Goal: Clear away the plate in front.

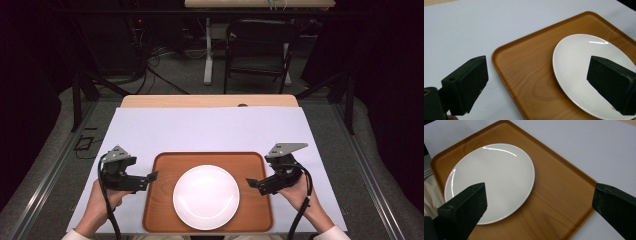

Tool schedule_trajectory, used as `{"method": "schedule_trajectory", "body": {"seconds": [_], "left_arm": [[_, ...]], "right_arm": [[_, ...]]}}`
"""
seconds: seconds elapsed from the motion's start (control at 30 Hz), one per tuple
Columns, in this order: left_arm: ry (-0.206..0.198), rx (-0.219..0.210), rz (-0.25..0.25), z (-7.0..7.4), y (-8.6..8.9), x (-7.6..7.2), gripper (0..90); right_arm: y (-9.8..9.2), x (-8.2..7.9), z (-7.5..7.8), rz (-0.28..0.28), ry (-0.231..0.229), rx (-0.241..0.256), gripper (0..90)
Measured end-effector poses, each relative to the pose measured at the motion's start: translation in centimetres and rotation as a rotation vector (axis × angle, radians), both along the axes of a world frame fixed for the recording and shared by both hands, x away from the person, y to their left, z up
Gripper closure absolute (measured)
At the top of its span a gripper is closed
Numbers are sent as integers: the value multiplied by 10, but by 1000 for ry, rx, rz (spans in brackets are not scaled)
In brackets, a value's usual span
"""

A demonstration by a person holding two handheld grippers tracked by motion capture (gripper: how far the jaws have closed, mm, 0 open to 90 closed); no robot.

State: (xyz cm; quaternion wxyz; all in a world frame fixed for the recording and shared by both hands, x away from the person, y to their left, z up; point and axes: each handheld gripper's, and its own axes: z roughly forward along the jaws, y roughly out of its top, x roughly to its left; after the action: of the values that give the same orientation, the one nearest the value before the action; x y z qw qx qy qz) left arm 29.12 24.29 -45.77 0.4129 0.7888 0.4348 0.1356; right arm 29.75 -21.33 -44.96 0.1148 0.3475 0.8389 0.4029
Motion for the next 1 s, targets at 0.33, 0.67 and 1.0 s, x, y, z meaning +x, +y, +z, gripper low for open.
{"method": "schedule_trajectory", "body": {"seconds": [0.33,0.67,1.0], "left_arm": [[-39,12,51,-7,30,-24,22],[-66,11,96,-18,52,-38,22],[-93,32,118,-28,64,-49,14]], "right_arm": [[-41,-26,-5,-73,-40,17,0],[-73,-50,-16,-156,-49,62,0],[-91,-69,-29,-203,-31,97,0]]}}
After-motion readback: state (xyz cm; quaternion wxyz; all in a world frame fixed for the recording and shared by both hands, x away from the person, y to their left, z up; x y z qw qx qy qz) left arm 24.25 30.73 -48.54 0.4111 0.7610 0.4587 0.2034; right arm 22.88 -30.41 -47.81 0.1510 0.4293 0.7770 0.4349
